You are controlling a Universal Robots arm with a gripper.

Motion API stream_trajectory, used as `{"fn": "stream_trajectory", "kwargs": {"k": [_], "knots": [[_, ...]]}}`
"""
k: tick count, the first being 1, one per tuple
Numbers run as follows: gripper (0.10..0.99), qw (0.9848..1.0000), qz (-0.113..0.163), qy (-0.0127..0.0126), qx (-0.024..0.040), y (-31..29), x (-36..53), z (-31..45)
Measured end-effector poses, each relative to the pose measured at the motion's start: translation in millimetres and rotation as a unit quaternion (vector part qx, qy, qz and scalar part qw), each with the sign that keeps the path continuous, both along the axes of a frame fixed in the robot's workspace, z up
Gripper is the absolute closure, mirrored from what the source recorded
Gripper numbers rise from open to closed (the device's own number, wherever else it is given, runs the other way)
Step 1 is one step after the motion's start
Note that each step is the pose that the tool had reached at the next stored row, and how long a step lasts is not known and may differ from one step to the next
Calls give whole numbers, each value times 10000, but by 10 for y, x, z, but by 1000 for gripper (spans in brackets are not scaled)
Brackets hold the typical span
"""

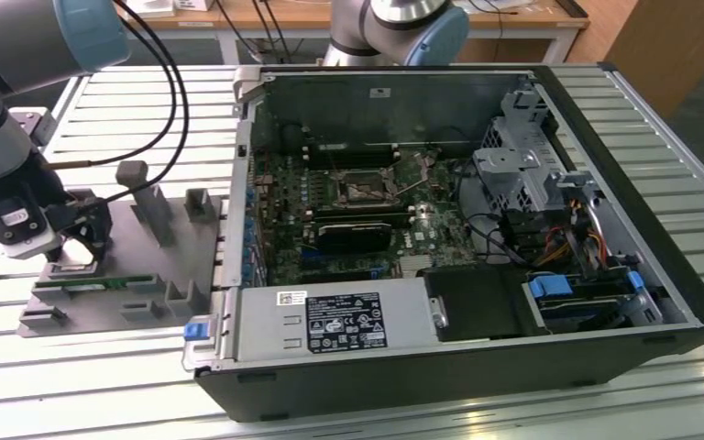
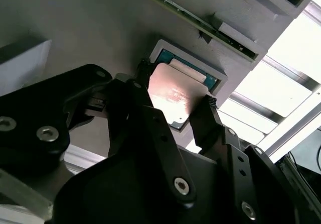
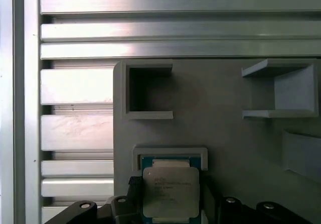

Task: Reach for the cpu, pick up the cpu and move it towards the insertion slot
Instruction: 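Pick up the cpu and move it towards the insertion slot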

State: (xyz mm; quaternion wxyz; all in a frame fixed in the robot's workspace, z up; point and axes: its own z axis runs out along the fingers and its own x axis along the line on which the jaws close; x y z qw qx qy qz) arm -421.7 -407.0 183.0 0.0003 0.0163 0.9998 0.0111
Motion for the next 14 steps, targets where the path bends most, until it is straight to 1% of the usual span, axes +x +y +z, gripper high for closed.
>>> {"fn": "stream_trajectory", "kwargs": {"k": [2, 3, 8, 14], "knots": [[478, 10000, 0, 1, -1, 0, 0, -2], [545, 10000, 0, 1, 0, 0, 0, -2], [545, 10000, 0, -5, 1, 1, -1, 1], [545, 10000, 0, -4, 0, 2, -1, 3]]}}
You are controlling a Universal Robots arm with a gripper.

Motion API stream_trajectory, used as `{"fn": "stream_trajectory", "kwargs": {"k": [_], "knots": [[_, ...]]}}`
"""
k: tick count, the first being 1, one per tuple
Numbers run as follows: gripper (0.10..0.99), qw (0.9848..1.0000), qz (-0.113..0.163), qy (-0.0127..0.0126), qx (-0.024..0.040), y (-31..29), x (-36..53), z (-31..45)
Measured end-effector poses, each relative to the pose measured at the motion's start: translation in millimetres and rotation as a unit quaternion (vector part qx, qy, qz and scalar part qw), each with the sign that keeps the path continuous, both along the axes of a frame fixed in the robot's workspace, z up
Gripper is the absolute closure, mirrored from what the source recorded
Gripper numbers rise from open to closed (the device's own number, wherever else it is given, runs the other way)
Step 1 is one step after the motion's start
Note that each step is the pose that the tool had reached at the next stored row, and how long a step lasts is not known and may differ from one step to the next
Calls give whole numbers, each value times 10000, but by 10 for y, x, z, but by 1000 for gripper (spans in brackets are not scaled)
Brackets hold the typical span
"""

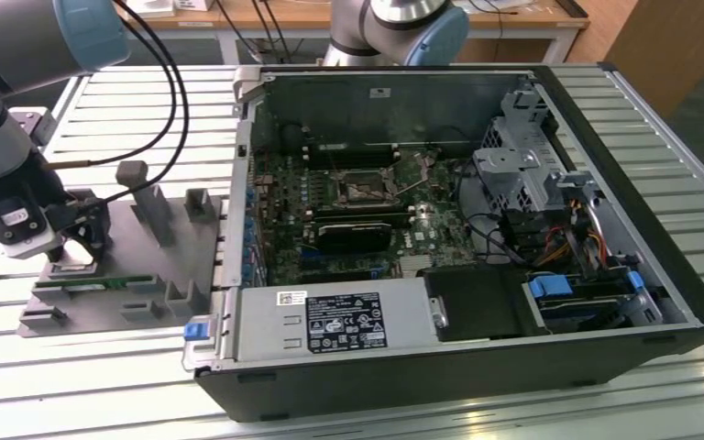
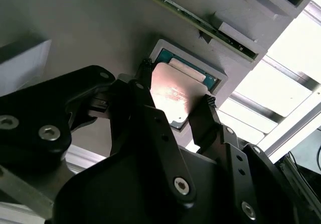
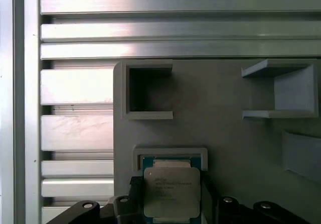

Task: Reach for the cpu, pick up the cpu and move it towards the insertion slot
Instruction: 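Pick up the cpu and move it towards the insertion slot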

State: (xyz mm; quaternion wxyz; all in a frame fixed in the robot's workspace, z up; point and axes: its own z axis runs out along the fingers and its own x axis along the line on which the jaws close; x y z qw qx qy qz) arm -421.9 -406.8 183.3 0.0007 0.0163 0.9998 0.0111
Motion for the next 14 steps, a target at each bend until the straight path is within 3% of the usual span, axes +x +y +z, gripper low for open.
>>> {"fn": "stream_trajectory", "kwargs": {"k": [3, 4, 14], "knots": [[533, 10000, 0, 1, 0, 9, 0, 1], [471, 10000, 5, 0, 0, 13, 0, 1], [471, 9998, 199, 0, 0, 23, -1, -4]]}}
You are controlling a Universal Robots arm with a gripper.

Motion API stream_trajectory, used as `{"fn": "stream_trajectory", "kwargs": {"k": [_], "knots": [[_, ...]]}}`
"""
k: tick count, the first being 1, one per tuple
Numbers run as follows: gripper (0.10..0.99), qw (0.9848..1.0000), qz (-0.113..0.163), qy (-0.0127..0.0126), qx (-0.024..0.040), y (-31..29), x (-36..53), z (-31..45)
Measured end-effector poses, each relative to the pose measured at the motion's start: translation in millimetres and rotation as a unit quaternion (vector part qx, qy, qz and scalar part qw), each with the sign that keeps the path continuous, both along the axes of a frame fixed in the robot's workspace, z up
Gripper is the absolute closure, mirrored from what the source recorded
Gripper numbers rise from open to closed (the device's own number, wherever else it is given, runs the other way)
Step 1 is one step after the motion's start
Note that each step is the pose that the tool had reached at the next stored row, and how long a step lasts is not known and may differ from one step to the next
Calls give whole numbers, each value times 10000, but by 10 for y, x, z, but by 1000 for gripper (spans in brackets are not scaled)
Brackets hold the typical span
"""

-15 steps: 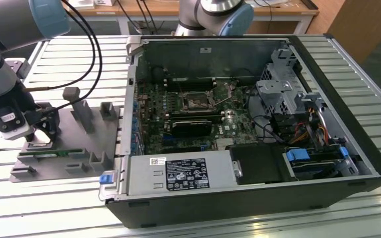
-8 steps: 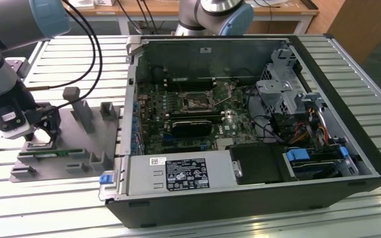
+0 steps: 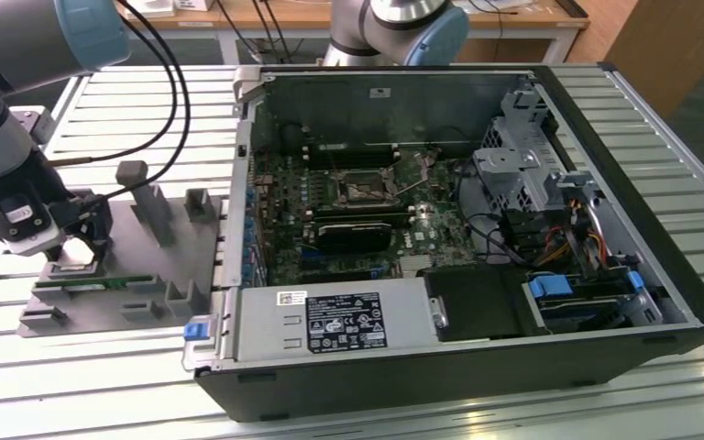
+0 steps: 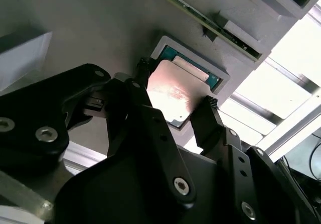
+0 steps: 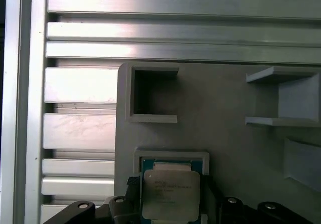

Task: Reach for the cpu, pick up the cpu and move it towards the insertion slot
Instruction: 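Pick up the cpu and move it towards the insertion slot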

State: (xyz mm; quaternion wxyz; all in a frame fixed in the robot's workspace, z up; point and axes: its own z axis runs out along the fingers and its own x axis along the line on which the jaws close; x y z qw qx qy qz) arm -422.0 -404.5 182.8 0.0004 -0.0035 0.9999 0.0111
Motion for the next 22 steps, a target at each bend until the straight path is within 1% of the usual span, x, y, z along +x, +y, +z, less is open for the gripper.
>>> {"fn": "stream_trajectory", "kwargs": {"k": [2, 3, 8, 12, 22], "knots": [[482, 10000, 6, 1, -1, 0, 0, -2], [545, 10000, 8, 1, -1, 0, 0, -2], [545, 10000, 9, -2, 2, 0, 0, 2], [545, 10000, 9, 0, 1, 0, 0, 44], [545, 10000, 9, -1, 0, 0, 0, 180]]}}
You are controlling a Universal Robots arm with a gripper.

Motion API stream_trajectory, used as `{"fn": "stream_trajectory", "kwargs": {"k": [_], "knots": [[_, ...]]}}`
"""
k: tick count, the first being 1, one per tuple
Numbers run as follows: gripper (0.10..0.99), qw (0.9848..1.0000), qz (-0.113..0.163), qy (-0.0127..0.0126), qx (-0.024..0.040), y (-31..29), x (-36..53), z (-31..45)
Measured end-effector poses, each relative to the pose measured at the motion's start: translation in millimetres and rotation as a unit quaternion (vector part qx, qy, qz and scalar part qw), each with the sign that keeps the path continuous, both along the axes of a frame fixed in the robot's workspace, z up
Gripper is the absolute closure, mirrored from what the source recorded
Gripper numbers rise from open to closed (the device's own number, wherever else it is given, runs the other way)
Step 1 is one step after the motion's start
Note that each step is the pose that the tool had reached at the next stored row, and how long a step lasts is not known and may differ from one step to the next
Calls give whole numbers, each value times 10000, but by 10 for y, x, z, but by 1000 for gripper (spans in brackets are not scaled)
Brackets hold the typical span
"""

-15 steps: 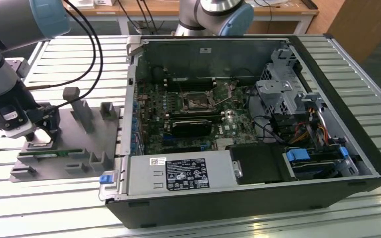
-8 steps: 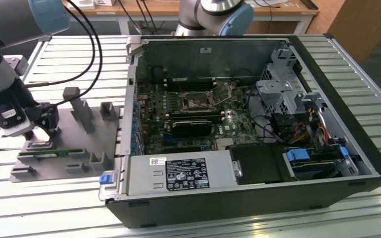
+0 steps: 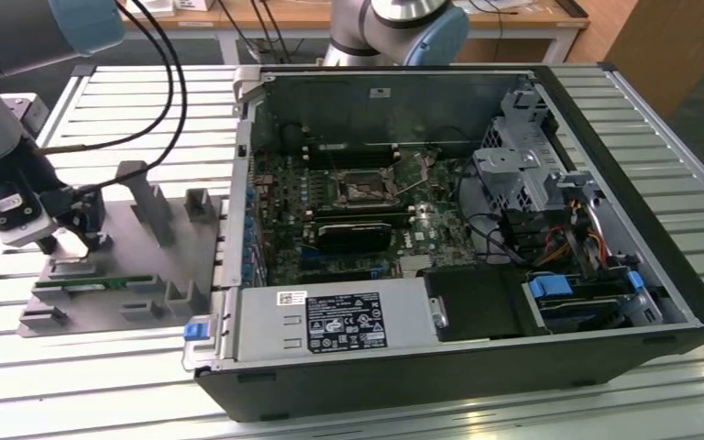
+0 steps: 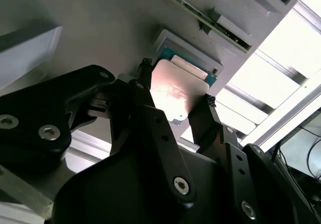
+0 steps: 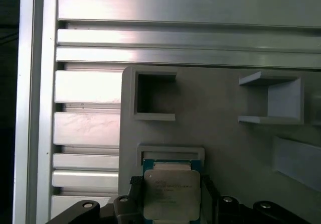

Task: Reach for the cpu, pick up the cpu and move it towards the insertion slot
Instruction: 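Pick up the cpu and move it towards the insertion slot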

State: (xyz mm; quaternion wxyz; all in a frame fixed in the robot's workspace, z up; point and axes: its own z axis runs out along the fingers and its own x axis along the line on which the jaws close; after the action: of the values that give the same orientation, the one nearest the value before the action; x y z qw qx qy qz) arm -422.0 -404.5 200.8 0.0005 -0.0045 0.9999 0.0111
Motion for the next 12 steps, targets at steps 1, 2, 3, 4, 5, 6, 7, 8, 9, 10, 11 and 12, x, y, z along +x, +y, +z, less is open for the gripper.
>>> {"fn": "stream_trajectory", "kwargs": {"k": [1, 2, 3, 4, 5, 6, 7, 8, 9, 10, 11, 12], "knots": [[545, 10000, 0, -1, -3, 0, 1, 7], [545, 10000, 0, -1, -5, 0, 1, 10], [545, 10000, 1, -2, -5, 0, 1, 9], [545, 10000, 1, -1, -5, 0, 0, 12], [545, 10000, 5, -1, -6, 0, 0, 14], [545, 10000, 9, 0, -6, 1, 0, 17], [545, 10000, 9, 1, -7, 0, 0, 24], [545, 10000, 10, 1, -7, 1, 0, 33], [545, 10000, 10, 0, -7, 1, 0, 46], [545, 10000, 10, 0, -7, 1, 0, 60], [545, 10000, 10, 0, -7, 1, 0, 72], [545, 10000, 10, 0, -8, 1, 0, 85]]}}
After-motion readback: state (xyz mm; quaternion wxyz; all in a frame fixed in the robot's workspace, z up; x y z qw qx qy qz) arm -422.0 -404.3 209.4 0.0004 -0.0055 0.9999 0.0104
